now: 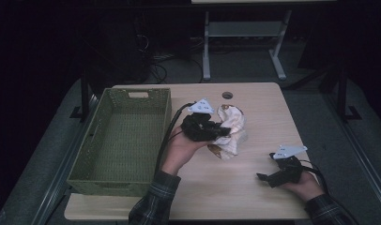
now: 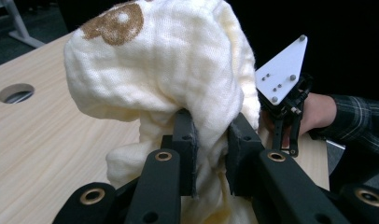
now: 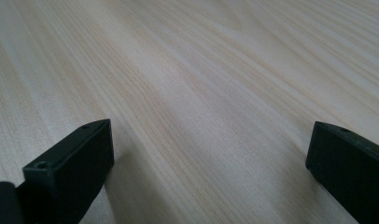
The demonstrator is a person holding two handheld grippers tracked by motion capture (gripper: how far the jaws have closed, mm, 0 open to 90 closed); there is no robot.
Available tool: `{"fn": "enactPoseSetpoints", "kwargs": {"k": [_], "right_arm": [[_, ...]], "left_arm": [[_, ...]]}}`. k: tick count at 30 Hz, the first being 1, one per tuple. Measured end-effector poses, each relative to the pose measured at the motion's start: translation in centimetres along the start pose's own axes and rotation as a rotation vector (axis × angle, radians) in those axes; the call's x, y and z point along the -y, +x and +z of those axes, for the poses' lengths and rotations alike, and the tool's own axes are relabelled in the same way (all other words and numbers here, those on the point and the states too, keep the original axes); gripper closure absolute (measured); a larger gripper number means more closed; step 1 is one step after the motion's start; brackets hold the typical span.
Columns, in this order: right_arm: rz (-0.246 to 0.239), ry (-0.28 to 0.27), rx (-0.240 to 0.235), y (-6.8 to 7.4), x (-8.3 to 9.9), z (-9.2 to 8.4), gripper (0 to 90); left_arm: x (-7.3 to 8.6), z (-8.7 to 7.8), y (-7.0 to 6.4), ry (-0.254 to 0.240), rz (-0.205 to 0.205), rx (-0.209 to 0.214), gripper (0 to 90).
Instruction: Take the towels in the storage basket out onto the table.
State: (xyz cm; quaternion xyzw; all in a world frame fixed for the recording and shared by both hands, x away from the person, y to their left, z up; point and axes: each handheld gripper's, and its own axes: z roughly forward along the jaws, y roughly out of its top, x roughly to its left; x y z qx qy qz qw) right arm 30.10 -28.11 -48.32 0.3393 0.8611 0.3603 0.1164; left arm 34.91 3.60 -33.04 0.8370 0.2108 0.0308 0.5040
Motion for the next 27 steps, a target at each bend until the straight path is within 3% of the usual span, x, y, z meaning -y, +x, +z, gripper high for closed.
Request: {"fn": "enactPoseSetpoints", "kwargs": {"k": [3,8,15,17,22,27], "right_arm": [[-0.001,0.000,0.000,0.0,0.0,0.0,0.5],[-0.001,0.000,0.000,0.0,0.0,0.0,0.5],[-0.005,0.000,0.002,0.0,0.0,0.0,0.5],[-0.004,0.000,0.002,0.0,0.0,0.0,0.5],[-0.003,0.000,0.001,0.0,0.0,0.0,0.5],[-0.004,0.000,0.002,0.0,0.0,0.0,0.5]], "left_arm": [[0.4,1.5,-0.1,0.025,0.011,0.004,75.9],[1.7,4.5,0.0,0.087,-0.005,0.018,75.9],[3.3,8.5,0.2,0.137,-0.008,0.038,75.8],[3.7,9.3,0.5,0.153,0.008,0.041,75.7],[5.1,11.2,1.3,0.195,0.001,0.048,75.4],[6.5,12.5,2.0,0.239,0.017,0.031,73.2]]}}
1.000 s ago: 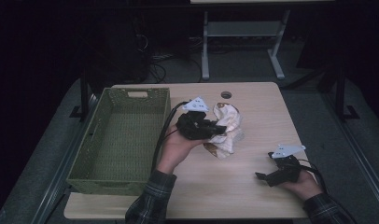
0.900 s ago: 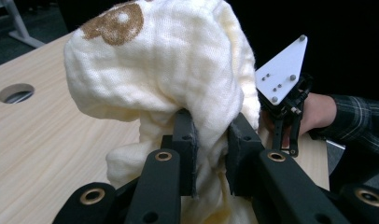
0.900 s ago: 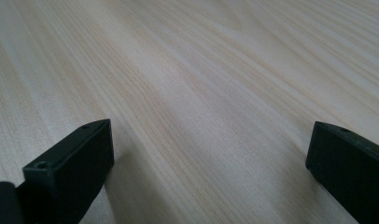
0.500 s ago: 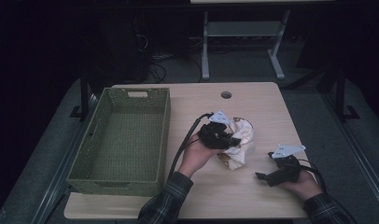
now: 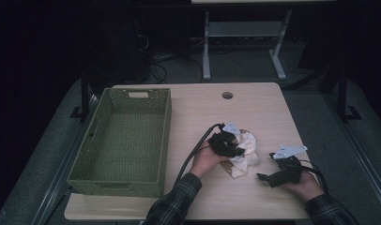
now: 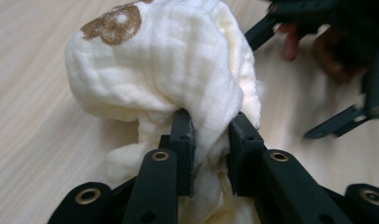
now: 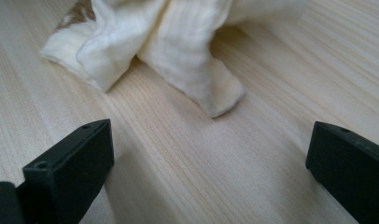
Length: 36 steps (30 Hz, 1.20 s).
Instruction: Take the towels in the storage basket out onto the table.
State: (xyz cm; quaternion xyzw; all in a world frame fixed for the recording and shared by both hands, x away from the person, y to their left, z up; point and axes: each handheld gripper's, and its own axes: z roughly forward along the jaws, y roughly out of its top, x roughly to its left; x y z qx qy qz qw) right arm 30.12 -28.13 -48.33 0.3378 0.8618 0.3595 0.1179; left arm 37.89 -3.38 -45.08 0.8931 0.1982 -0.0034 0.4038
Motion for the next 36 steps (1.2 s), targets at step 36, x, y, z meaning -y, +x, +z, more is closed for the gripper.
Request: {"fn": "enactPoseSetpoints", "kwargs": {"k": [36], "right_arm": [[-0.004,-0.004,-0.001,0.0,0.0,0.1,0.5]], "left_arm": [[1.1,-4.0,-1.8,-0.069,0.052,0.002,53.3]]}}
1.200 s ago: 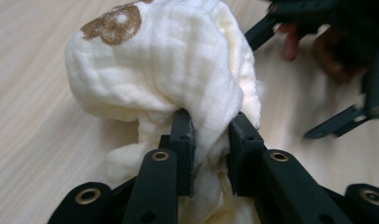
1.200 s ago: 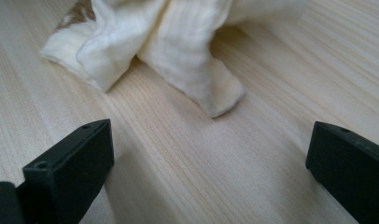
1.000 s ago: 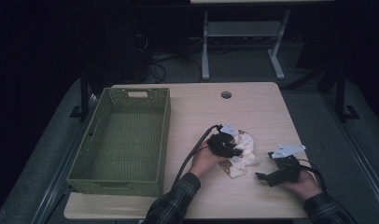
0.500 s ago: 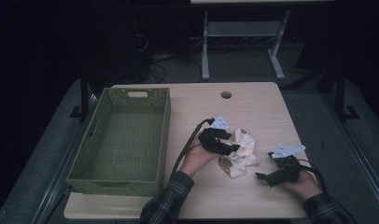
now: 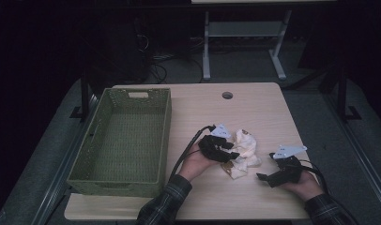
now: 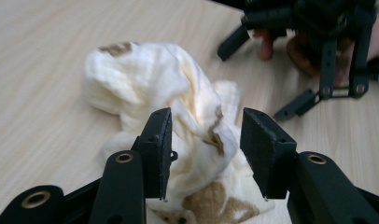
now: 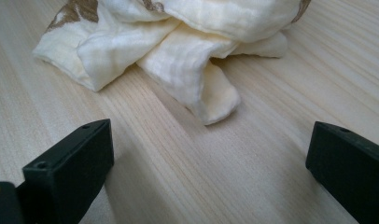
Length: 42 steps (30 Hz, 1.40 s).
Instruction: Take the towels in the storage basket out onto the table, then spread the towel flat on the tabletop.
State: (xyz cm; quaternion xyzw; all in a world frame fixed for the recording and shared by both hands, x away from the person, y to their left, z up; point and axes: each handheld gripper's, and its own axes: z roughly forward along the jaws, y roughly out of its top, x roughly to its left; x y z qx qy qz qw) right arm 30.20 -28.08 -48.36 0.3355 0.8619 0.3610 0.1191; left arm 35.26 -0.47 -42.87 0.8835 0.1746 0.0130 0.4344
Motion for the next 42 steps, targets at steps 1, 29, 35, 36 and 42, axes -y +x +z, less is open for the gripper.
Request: {"fn": "enactPoseSetpoints", "kwargs": {"k": [1,29,35,36,42], "right_arm": [[0.000,0.000,0.000,0.0,0.0,0.0,0.4],[0.012,-0.055,-0.058,-1.2,-2.1,-1.6,33.9],[0.015,-0.086,-0.101,-2.4,-3.4,-1.4,41.4],[0.030,-0.096,-0.117,-2.7,-3.7,-1.3,42.8],[0.033,-0.113,-0.125,-3.6,-5.2,-0.9,49.7]], "left_arm": [[0.1,0.2,-0.1,0.016,0.006,0.002,53.5],[-1.1,-5.2,1.5,-0.088,-0.061,-0.123,85.2],[-1.0,-6.6,2.1,-0.097,-0.095,-0.199,85.1],[-0.9,-6.6,2.1,-0.095,-0.097,-0.206,85.2],[-0.9,-6.5,2.2,-0.088,-0.102,-0.217,85.1]]}}
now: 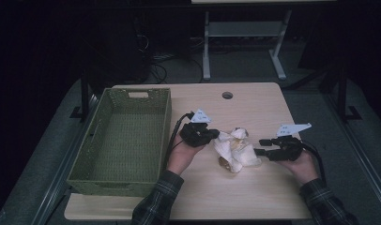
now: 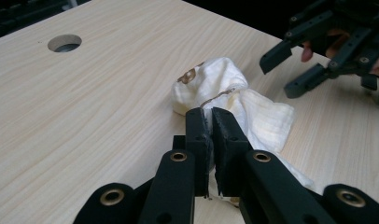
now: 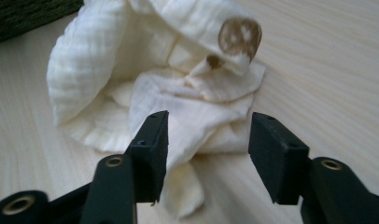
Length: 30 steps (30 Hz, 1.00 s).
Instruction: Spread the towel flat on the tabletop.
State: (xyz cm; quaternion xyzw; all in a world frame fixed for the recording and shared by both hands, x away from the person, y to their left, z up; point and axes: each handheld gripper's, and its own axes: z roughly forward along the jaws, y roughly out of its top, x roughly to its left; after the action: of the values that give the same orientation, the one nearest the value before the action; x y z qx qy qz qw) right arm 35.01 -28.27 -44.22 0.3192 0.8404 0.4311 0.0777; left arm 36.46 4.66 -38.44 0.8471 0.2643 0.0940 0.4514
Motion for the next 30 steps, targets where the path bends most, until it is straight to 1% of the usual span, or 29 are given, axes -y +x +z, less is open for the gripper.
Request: {"fn": "enactPoseSetpoints", "kwargs": {"k": [2,4,7,8,9,13,17,18,19,20,22,23,24,25,26,27,28,30], "right_arm": [[-0.003,-0.004,-0.008,-0.3,-0.5,0.5,52.8],[-0.005,0.002,-0.018,-0.6,-0.9,1.3,57.8],[0.002,0.022,-0.044,-1.0,-1.4,2.2,63.2],[-0.001,0.023,-0.050,-1.1,-1.6,2.5,63.8],[0.003,0.029,-0.054,-1.2,-1.8,2.8,64.1],[0.003,0.031,-0.071,-1.1,-2.4,3.9,63.9],[-0.010,0.032,-0.090,-0.6,-2.8,4.7,61.1],[-0.005,0.037,-0.092,-0.5,-2.9,4.8,59.7],[-0.010,0.039,-0.083,-0.5,-2.9,4.9,57.9],[-0.008,0.038,-0.071,-0.5,-2.9,5.1,57.2],[0.013,0.035,-0.081,-0.8,-2.8,5.5,58.2],[0.013,0.035,-0.081,-0.8,-2.8,5.5,58.2],[0.018,0.051,-0.085,-0.9,-2.8,5.9,65.0],[0.016,0.063,-0.080,-0.9,-2.7,6.2,68.6],[0.016,0.072,-0.079,-1.0,-2.6,6.4,74.8],[0.013,0.077,-0.078,-1.0,-2.5,6.5,79.1],[0.011,0.080,-0.071,-0.9,-2.5,6.4,81.4],[0.007,0.076,-0.061,-1.0,-2.6,6.0,82.1]], "left_arm": [[0.0,0.0,-0.1,-0.001,-0.002,-0.001,85.1],[0.0,0.0,0.0,-0.001,-0.005,-0.013,85.1],[0.0,-0.1,0.1,-0.005,-0.030,-0.036,85.1],[0.0,-0.2,0.2,-0.001,-0.038,-0.056,85.2],[0.0,-0.3,0.3,0.001,-0.042,-0.066,85.2],[0.1,-0.5,0.5,-0.012,-0.062,-0.074,85.2],[0.1,-0.5,0.4,-0.011,-0.060,-0.072,85.1],[0.0,-0.5,0.4,-0.011,-0.060,-0.071,85.1],[0.0,-0.5,0.4,-0.012,-0.060,-0.071,85.1],[0.0,-0.4,0.4,-0.010,-0.059,-0.070,85.1],[0.0,-0.4,0.3,-0.007,-0.054,-0.068,85.1],[0.0,-0.4,0.3,-0.007,-0.054,-0.068,85.1],[0.0,-0.4,0.3,-0.006,-0.055,-0.067,85.1],[0.0,-0.4,0.3,-0.006,-0.054,-0.068,85.1],[0.0,-0.3,0.3,-0.007,-0.055,-0.068,85.1],[0.0,-0.3,0.3,-0.006,-0.055,-0.069,85.1],[0.0,-0.4,0.3,-0.006,-0.055,-0.072,85.1],[0.1,-0.4,0.3,-0.007,-0.054,-0.074,85.1]]}}
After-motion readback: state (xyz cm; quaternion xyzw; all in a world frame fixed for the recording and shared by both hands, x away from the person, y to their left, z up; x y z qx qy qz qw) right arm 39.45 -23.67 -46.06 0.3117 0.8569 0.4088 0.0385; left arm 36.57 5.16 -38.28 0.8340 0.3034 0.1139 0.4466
